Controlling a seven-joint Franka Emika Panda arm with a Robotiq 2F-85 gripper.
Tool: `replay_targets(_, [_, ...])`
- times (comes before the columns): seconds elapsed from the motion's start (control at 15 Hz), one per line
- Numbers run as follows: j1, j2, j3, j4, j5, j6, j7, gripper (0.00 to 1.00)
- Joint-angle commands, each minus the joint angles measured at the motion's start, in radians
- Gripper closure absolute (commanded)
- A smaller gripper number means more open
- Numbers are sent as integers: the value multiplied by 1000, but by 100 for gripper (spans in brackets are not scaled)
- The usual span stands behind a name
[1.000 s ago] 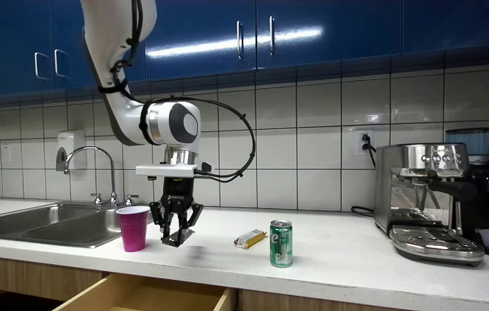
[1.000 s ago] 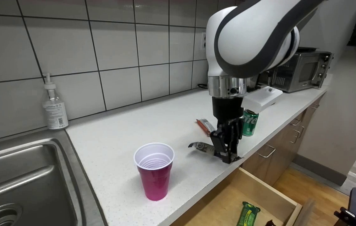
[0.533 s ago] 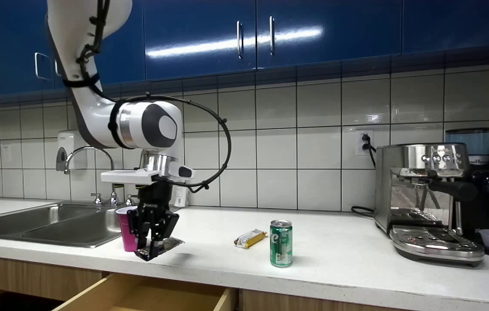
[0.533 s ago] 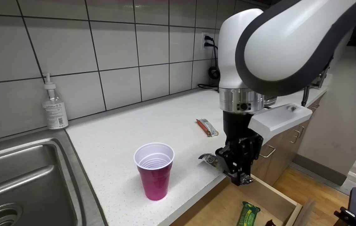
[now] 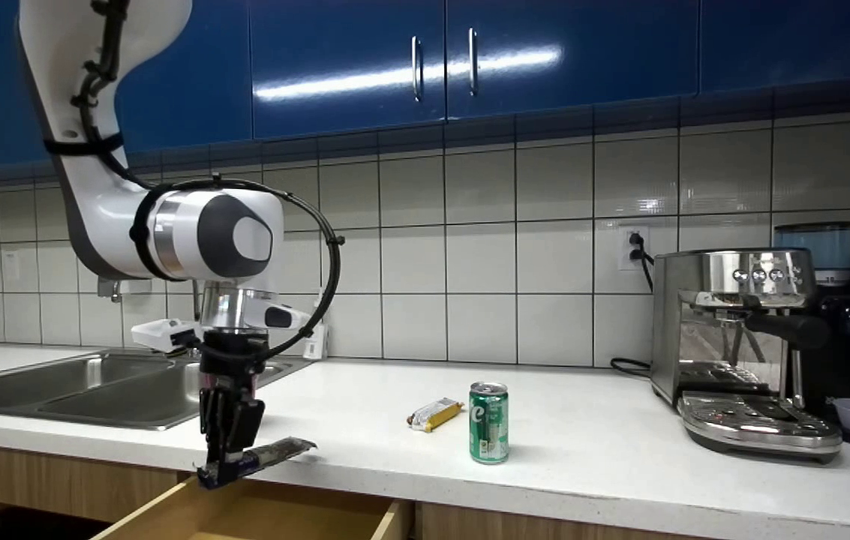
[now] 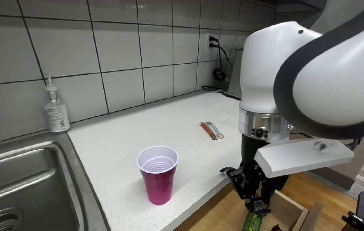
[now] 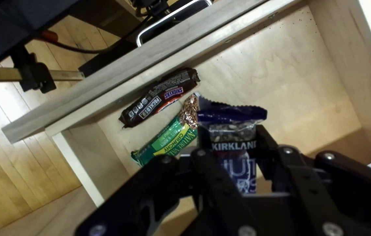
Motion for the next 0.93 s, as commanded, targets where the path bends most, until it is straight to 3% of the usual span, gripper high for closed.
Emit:
replay_targets(0.0, [3,-45,16,-76,-13,53,181,88])
replay_targets(0.4, [0,-11,16,-125,-21,102,343,88])
replay_targets(0.87, [13,100,-1,-103,-80,186,506,88])
